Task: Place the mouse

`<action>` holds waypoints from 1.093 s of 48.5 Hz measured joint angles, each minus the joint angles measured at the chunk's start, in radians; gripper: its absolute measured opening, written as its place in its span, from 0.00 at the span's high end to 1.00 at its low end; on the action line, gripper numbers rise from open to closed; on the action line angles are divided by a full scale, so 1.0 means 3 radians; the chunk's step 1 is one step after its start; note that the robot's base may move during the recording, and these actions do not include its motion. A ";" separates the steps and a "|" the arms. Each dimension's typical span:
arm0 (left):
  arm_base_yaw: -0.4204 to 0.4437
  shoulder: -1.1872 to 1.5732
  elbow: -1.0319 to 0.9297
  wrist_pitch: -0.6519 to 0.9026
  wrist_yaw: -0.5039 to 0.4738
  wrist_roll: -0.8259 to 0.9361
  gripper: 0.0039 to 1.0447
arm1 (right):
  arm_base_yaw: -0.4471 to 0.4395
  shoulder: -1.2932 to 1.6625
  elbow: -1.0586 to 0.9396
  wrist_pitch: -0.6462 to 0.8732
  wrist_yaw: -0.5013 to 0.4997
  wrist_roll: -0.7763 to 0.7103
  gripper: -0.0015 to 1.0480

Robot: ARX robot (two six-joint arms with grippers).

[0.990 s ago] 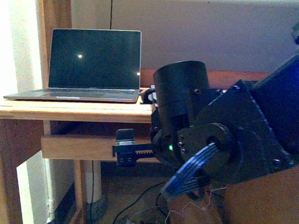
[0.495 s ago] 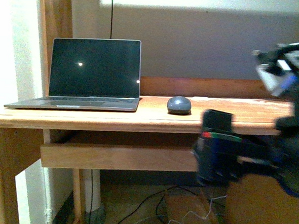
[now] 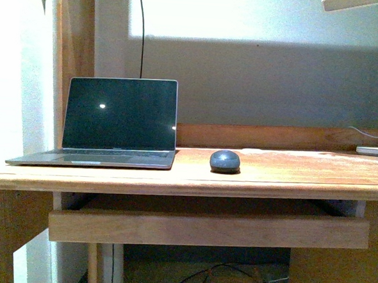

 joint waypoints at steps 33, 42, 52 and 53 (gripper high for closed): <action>0.0000 -0.0001 0.0000 0.0000 0.0001 0.0001 0.07 | -0.0795 -0.0697 -0.0685 0.0617 0.0177 -0.1017 0.97; 0.0000 -0.0001 0.0000 0.0000 0.0000 0.0000 0.07 | -0.0795 -0.0712 -0.0685 0.0621 0.0175 -0.1017 0.97; 0.0000 -0.0001 0.0000 0.0000 0.0001 0.0000 0.07 | -0.0795 -0.0713 -0.0685 0.0621 0.0175 -0.1024 0.64; 0.0000 -0.0001 0.0000 0.0000 0.0001 0.0000 0.07 | -0.0795 -0.0713 -0.0685 0.0621 0.0174 -0.1024 0.59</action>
